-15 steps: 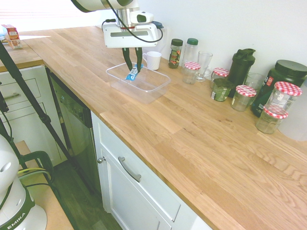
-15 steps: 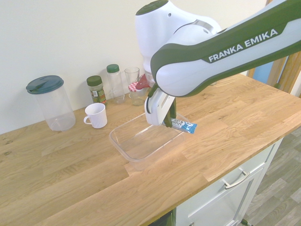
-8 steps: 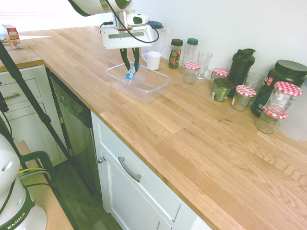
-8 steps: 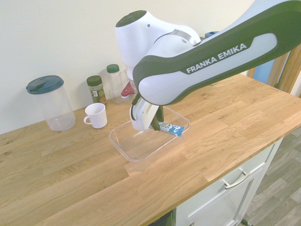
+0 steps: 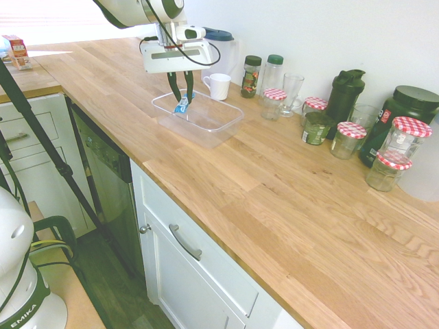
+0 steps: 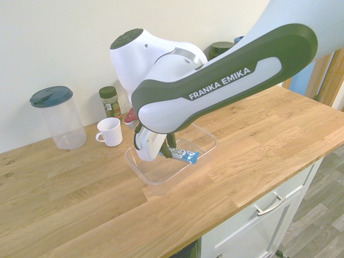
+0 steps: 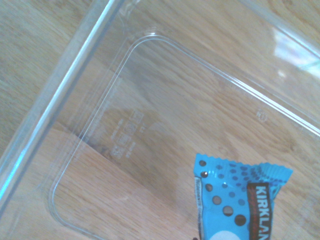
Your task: Put the protein bar into the container
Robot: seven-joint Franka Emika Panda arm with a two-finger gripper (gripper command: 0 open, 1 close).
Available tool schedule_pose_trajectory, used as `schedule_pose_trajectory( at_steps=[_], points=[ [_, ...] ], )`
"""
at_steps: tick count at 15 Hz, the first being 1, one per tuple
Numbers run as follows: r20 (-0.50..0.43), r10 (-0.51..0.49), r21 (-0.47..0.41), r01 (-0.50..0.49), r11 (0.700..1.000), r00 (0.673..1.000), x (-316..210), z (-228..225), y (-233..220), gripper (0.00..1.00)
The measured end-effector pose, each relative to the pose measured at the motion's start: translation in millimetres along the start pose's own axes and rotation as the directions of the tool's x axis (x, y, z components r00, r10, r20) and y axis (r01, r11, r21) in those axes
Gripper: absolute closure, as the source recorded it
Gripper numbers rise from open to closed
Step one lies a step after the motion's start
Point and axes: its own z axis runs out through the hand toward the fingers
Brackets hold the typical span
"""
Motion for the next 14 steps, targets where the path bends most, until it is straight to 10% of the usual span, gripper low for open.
schedule_pose_trajectory(
  at_steps=[6,7,14],
  points=[
    [-0.009,-0.006,-0.007,0.006,1.000,1.000,4,2,-3,1.00],
    [-0.008,-0.002,-0.008,0.002,1.000,1.000,3,3,-5,0.00],
    [-0.016,0.021,-0.011,-0.022,1.000,1.000,6,6,-14,0.00]
  ],
)
